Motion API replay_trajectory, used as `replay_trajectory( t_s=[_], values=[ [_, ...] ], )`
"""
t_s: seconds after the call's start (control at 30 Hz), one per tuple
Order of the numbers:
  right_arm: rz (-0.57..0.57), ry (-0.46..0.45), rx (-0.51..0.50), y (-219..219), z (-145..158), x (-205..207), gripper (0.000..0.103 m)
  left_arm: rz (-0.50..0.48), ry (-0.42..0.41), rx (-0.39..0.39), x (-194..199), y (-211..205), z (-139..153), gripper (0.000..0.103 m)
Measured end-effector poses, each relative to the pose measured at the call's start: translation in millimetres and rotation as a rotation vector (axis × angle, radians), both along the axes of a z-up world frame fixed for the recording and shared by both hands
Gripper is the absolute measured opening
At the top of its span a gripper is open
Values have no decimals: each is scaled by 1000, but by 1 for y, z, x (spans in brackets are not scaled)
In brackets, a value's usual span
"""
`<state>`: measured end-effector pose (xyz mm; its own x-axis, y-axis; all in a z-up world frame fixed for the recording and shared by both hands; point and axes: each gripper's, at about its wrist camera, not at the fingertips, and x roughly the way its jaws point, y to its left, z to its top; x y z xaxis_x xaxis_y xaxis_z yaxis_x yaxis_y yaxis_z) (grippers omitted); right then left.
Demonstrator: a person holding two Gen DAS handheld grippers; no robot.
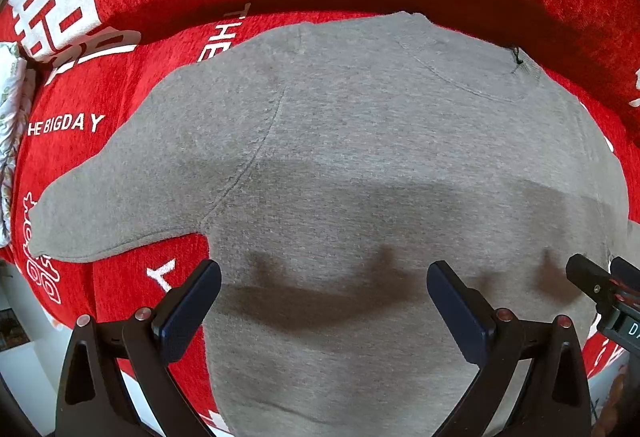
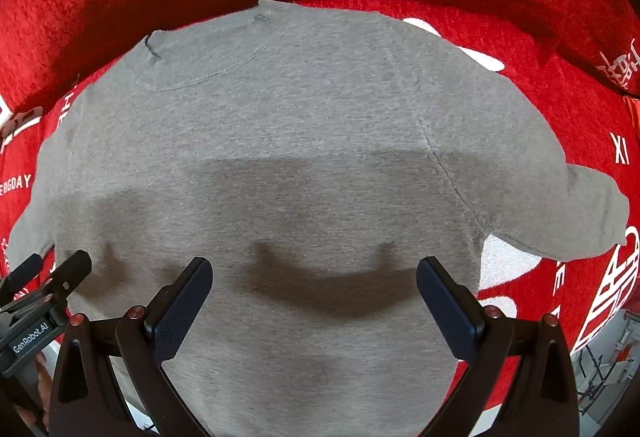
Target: Fold small clothes
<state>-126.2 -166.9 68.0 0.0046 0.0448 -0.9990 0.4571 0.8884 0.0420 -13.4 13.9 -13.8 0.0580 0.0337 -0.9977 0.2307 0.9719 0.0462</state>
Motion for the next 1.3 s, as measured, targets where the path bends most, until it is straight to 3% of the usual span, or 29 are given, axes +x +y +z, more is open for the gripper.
replay_trajectory(
  t_s=[0.5,1.3],
  values=[
    [0,1,-58,12,1,5,102,-2,9,-5,-1,6,-4,103],
    [10,14,-48,39,-1,13,102,1,16,-26,0,13,-7,103]
  ],
)
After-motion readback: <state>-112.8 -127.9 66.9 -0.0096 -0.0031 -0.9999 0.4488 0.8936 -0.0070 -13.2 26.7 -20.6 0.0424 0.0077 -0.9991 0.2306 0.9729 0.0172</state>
